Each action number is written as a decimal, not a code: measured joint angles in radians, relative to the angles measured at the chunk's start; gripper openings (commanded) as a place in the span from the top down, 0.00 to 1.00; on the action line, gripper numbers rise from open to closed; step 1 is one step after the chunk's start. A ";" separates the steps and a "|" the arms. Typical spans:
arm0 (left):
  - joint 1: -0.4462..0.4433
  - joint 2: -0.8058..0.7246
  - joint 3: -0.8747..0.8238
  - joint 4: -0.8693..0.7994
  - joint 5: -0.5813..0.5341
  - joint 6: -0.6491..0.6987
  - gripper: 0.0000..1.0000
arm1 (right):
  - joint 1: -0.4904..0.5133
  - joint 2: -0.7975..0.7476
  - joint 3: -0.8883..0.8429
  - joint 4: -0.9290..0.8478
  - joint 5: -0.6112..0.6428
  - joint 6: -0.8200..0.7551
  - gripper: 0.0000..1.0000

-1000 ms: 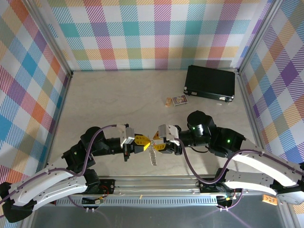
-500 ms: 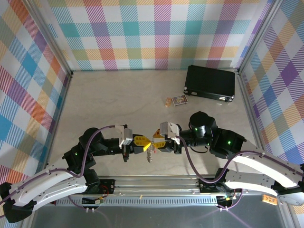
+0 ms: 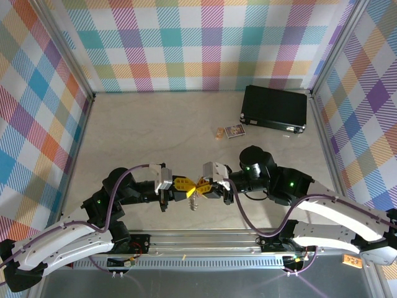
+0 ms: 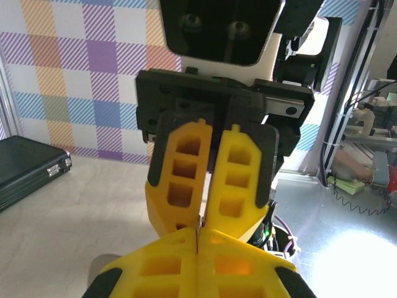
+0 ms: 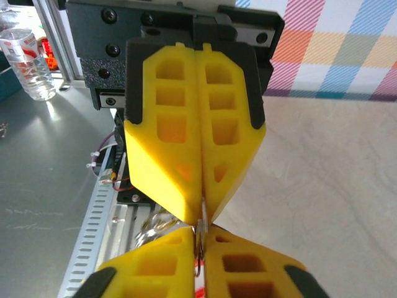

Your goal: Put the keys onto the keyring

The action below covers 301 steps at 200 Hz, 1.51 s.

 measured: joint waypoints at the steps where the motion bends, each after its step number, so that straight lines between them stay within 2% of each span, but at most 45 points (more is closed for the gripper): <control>1: 0.000 0.000 0.000 0.000 0.000 0.000 1.00 | 0.000 0.000 0.000 -0.002 -0.001 0.001 0.97; 9: 0.000 0.000 0.000 -0.001 0.000 0.001 1.00 | 0.000 -0.001 0.000 -0.004 -0.001 -0.001 1.00; 39: 0.000 0.002 0.000 -0.007 -0.005 0.011 1.00 | 0.000 -0.002 0.006 -0.016 0.004 -0.012 1.00; 63: 0.000 0.013 0.011 -0.045 -0.019 0.029 0.83 | 0.000 0.008 0.021 -0.055 0.023 -0.035 1.00; 112: 0.000 0.081 0.113 -0.215 -0.060 0.075 0.78 | 0.000 0.062 0.106 -0.182 0.064 -0.112 1.00; 128: 0.000 0.108 0.146 -0.264 -0.063 0.092 0.79 | 0.000 0.079 0.129 -0.219 0.069 -0.132 1.00; 148: 0.000 0.128 0.163 -0.300 -0.062 0.109 0.94 | 0.000 0.095 0.145 -0.257 0.076 -0.151 1.00; 168: 0.000 0.134 0.164 -0.322 -0.059 0.124 1.00 | -0.001 0.109 0.152 -0.290 0.079 -0.156 1.00; 222: 0.000 0.129 0.160 -0.329 -0.060 0.127 1.00 | 0.004 0.128 0.172 -0.315 0.094 -0.158 1.00; 251: 0.000 0.084 0.122 -0.271 -0.055 0.111 1.00 | 0.006 0.111 0.159 -0.273 0.082 -0.150 0.85; 301: 0.000 0.042 0.039 -0.075 0.002 0.032 1.00 | 0.006 -0.016 0.082 -0.167 0.041 -0.101 0.81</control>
